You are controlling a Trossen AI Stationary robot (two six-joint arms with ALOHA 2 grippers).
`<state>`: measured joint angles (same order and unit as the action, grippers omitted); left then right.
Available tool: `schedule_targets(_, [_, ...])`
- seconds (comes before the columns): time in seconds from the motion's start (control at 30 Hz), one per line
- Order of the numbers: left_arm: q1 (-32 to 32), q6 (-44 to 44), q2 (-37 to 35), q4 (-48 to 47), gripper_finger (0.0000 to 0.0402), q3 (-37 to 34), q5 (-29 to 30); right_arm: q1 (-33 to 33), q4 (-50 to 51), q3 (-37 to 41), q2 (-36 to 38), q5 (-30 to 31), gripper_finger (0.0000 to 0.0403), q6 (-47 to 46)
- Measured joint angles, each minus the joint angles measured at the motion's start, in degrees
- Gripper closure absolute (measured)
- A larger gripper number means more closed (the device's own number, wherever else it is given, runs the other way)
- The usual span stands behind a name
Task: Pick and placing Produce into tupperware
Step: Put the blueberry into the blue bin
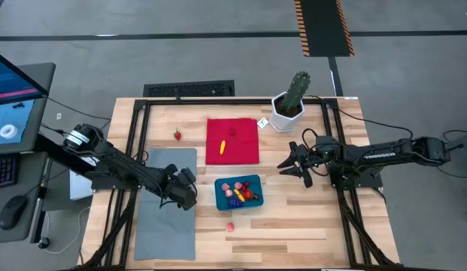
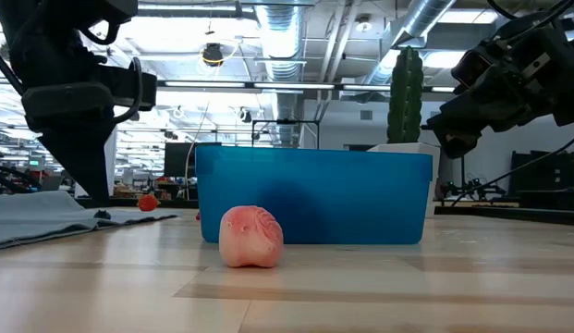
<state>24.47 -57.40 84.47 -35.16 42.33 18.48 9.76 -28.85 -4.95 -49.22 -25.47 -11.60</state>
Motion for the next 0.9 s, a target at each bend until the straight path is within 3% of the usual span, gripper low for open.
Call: schedule_targets(0.9, [-0.2, 0.5, 0.0, 3.1, 0.0297, -1.6, -0.2, 0.0, -0.1, 0.0, 0.0, 0.0, 0.0261, -0.1])
